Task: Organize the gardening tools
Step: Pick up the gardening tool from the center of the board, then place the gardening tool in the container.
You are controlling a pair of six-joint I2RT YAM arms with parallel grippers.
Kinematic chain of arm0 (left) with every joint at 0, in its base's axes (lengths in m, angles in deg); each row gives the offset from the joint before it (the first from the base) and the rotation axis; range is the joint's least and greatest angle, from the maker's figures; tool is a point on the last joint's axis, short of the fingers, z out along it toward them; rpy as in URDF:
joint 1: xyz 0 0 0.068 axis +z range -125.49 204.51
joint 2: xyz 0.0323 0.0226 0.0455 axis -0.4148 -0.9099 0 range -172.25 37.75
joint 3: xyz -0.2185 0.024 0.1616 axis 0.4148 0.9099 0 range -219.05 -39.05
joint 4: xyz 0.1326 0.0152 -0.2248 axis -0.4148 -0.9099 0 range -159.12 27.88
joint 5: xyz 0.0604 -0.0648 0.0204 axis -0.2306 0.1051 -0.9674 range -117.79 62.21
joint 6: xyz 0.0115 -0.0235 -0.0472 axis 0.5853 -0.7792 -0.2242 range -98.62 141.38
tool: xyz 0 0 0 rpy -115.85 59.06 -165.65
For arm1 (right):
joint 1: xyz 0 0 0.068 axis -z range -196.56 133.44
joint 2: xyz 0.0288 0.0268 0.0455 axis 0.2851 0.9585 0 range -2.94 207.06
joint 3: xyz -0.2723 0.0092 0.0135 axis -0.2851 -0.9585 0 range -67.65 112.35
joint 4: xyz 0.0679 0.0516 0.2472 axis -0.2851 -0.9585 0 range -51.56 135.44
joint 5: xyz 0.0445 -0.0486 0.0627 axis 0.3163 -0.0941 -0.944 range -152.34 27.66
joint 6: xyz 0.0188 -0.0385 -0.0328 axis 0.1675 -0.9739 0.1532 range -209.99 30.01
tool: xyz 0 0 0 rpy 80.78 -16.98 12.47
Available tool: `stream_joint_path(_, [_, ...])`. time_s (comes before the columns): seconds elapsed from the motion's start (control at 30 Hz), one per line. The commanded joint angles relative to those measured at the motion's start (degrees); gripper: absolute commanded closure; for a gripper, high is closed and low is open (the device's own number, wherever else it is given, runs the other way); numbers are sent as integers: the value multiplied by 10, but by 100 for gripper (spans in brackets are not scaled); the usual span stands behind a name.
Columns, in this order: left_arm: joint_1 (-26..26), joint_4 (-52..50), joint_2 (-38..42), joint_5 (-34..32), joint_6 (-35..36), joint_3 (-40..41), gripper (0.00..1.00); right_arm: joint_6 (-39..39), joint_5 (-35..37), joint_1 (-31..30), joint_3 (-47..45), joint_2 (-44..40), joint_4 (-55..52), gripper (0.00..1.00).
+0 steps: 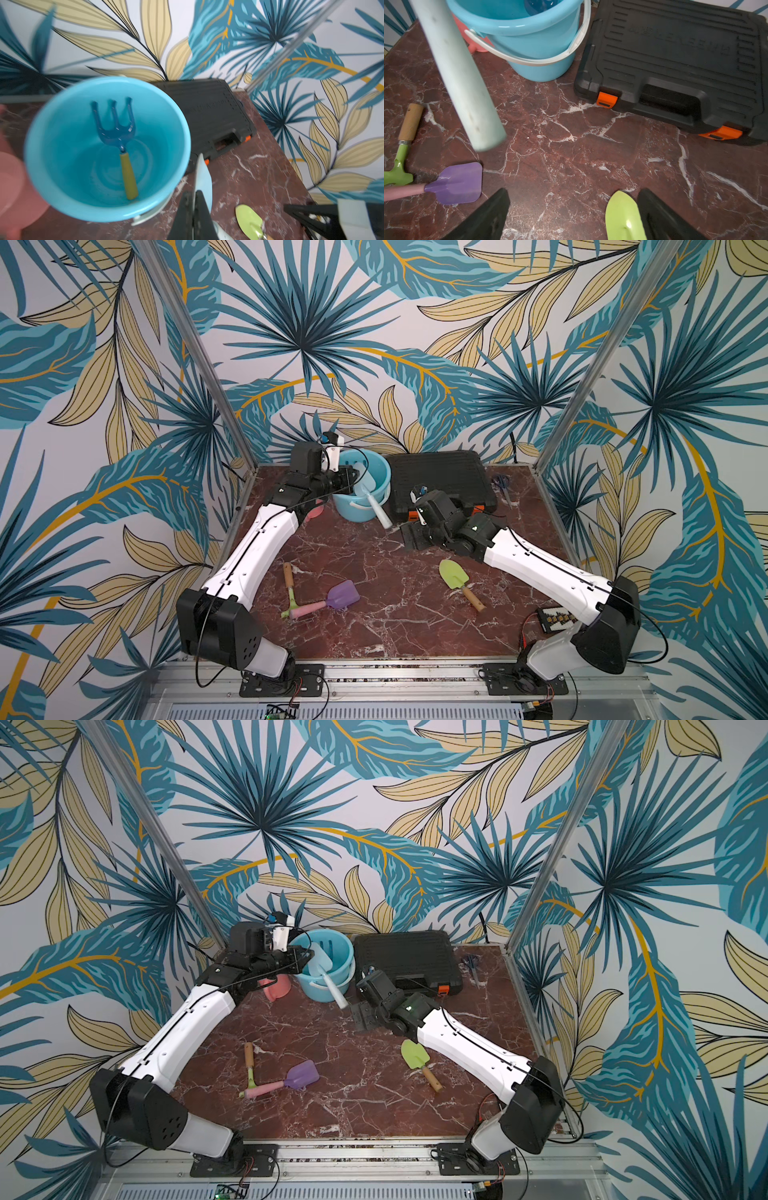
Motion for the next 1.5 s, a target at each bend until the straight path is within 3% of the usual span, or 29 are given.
stream_joint_path(0.0, [16,74,24,-69,29,-29,100,16,36,1,-20,-15,10,0])
stream_joint_path(0.17, [25,168,14,-155,71,-33,100,26,36,2,-28,-22,14,0])
stream_joint_path(0.4, [33,255,-50,-171,146,-61,100,38,31,1,-38,-30,14,1])
stream_joint_path(0.87, [5,378,-203,-36,279,-71,100,51,34,2,-42,-41,-7,0])
stream_joint_path(1.17, [-19,383,-258,-24,297,-40,99,54,42,1,-41,-44,-18,0])
stream_joint_path(1.23, [-19,386,-260,-27,288,-30,90,54,43,2,-41,-43,-18,0])
stream_joint_path(1.27, [-19,385,-258,-30,283,-27,78,53,43,2,-40,-41,-18,0])
stream_joint_path(1.37, [-18,373,-249,-35,273,-25,60,51,40,2,-33,-32,-16,0])
stream_joint_path(1.43, [-14,365,-236,-37,264,-25,39,49,38,2,-27,-24,-14,0])
stream_joint_path(1.47, [-12,361,-231,-35,256,-26,36,48,38,1,-25,-19,-13,0])
